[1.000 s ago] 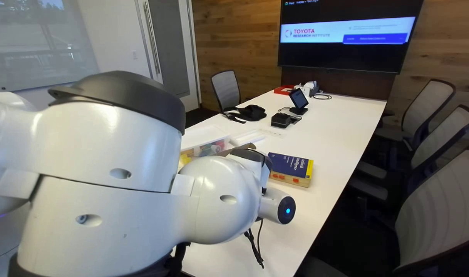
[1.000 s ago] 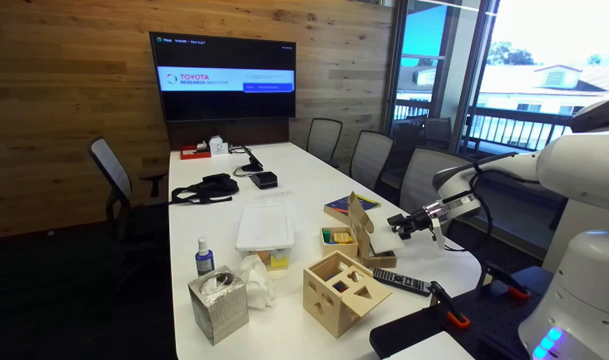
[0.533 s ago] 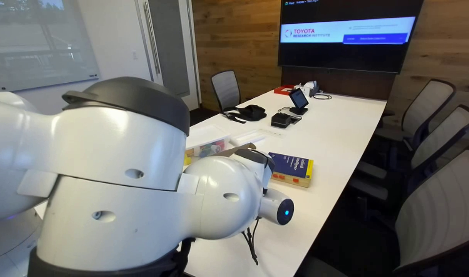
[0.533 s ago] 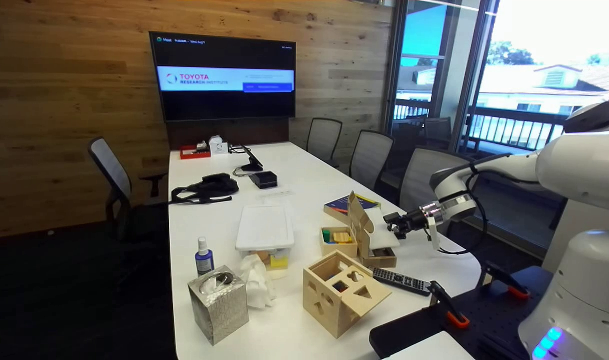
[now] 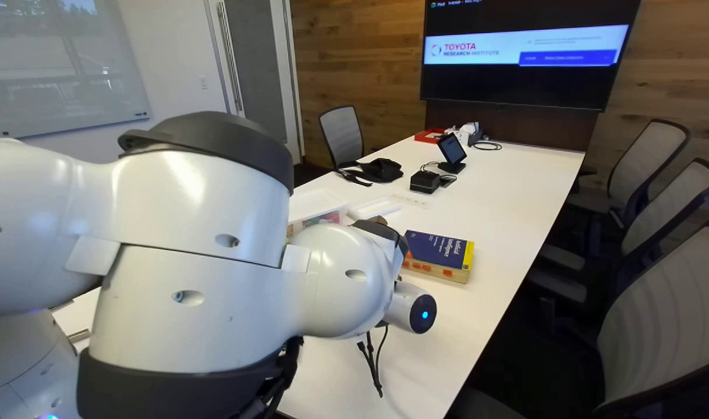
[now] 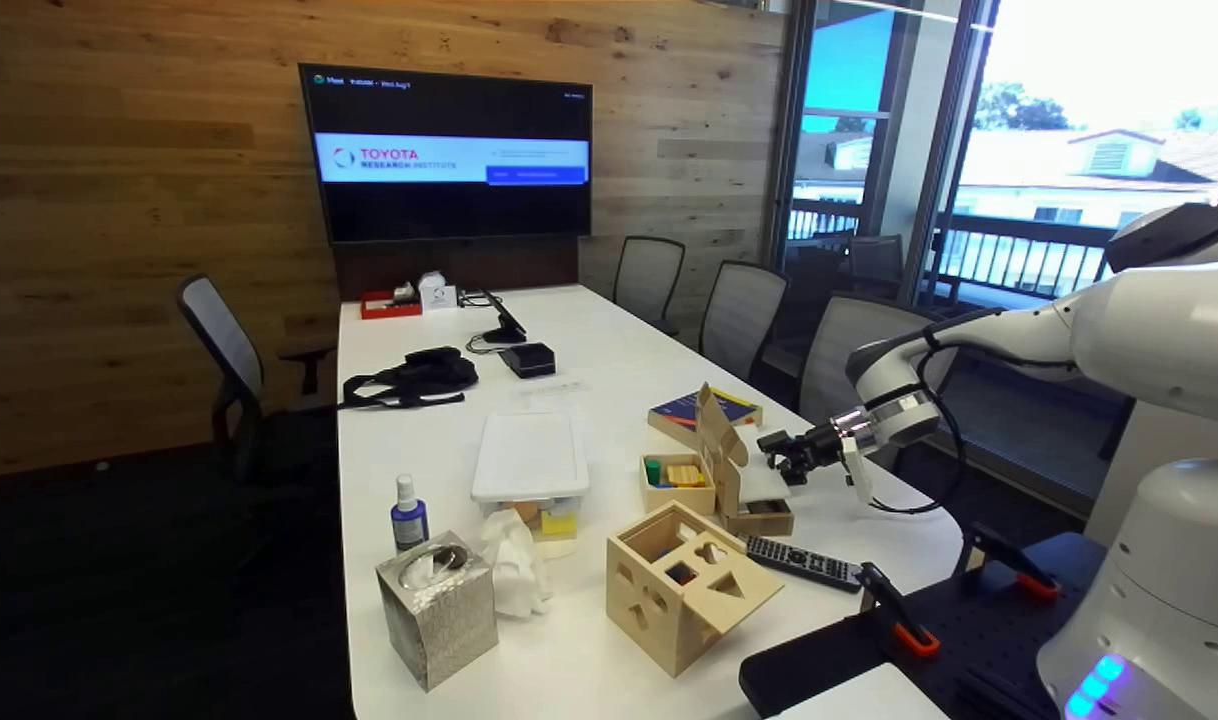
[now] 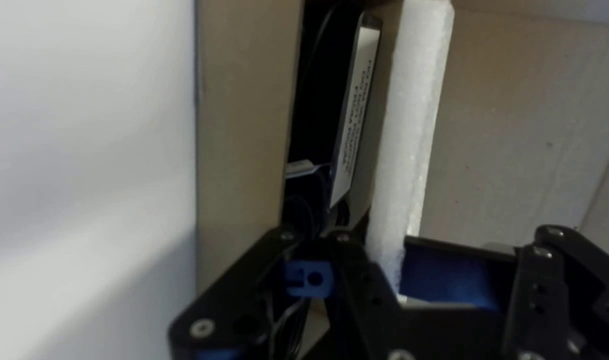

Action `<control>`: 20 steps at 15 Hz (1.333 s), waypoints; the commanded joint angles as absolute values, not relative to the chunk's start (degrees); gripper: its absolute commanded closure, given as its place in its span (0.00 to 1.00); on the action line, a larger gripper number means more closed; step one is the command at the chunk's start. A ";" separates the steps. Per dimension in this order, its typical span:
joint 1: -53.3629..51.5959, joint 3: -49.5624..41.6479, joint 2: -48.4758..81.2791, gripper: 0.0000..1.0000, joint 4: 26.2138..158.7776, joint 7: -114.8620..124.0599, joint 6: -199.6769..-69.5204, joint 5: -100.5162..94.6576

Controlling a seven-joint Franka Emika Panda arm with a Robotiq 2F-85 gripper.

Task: Put the packing foam into the cardboard box

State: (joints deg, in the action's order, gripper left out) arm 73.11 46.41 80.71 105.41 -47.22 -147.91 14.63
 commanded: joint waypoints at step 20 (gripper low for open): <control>67.09 40.27 73.46 1.00 105.45 -37.60 -145.61 14.31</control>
